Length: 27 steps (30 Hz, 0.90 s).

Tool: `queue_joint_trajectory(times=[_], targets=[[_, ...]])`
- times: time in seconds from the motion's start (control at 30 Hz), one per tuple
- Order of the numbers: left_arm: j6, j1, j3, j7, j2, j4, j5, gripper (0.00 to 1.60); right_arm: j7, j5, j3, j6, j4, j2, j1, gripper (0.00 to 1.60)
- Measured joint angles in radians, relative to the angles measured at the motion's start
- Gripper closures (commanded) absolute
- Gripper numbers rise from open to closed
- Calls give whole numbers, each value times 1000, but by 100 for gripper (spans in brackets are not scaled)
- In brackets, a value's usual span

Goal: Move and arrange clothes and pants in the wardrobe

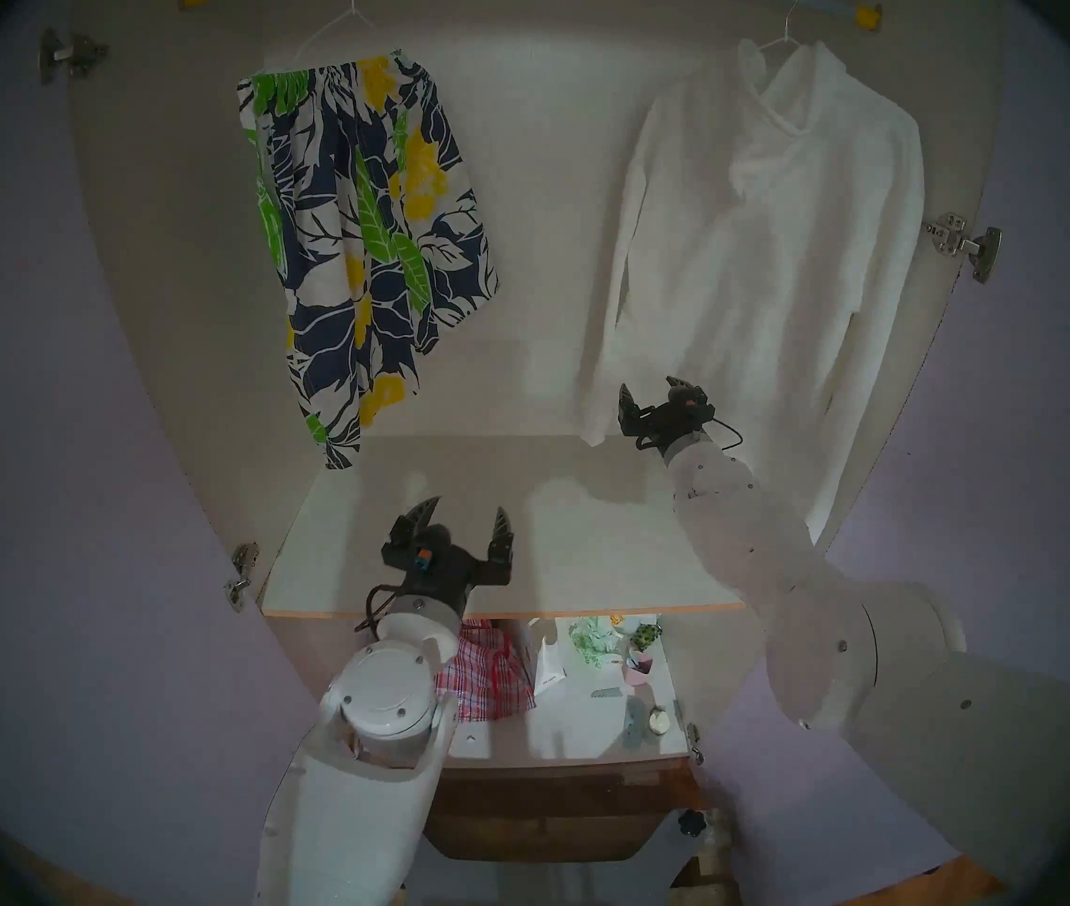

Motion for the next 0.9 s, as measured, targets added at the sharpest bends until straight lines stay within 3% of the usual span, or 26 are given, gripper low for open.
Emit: queue_joint_trajectory(times=[0.33,0.4,0.7,0.9], targets=[[46,-148,18,81,-9,72,74,0,-31,-2,8,15,-241,-10,-136,0],[69,-189,18,96,-13,111,84,0,-31,0,15,50,-333,-12,-188,0],[123,-323,29,133,-7,187,125,0,62,43,47,360,-620,-29,-351,0],[152,-336,36,160,-2,217,153,0,122,84,79,550,-788,-42,-435,0]])
